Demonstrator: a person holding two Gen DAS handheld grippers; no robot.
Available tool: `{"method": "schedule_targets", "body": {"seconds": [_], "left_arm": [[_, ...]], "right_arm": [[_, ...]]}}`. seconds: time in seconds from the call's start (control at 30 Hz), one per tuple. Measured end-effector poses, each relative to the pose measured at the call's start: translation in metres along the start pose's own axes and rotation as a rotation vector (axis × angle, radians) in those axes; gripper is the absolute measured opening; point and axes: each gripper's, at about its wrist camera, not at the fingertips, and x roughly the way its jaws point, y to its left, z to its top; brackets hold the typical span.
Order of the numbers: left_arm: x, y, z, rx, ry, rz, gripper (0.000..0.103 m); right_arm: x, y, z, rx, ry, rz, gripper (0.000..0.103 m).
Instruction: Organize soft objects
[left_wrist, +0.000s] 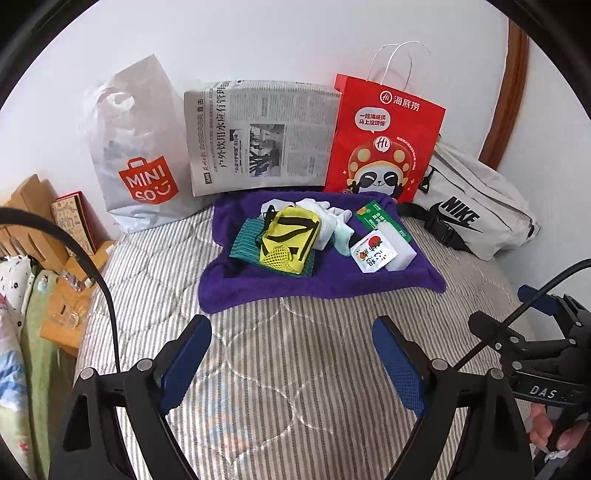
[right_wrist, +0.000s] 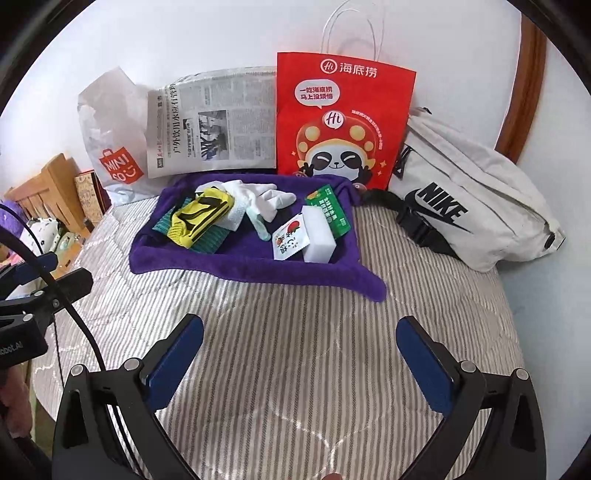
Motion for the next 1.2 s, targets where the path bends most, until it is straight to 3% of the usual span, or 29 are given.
{"method": "schedule_targets", "body": {"seconds": [0.1,0.27,0.5,1.2], "left_arm": [[0.000,0.001,-0.001,0.005,-0.005,0.036,0.089],[-0.001,0.004,-0.002,-0.007,0.001,0.021,0.089],[-0.002,0.001,-0.003,0.013,-0.003,0.058,0.089],[-0.004,0.001,-0.004,0.016,0.006,0.063,0.089]], "right_arm": [[-0.003,0.001,-0.002,0.003,-0.003,-0.013,0.103],[-0.008,0.001,-0.002,0.015,-0.008,-0.018,0.103],[-0.010,0.001,-0.002,0.014,-0.008,-0.026,0.102],[-0.010,-0.008,0.000,0.045,-0.013,-0.029,0.103]]}}
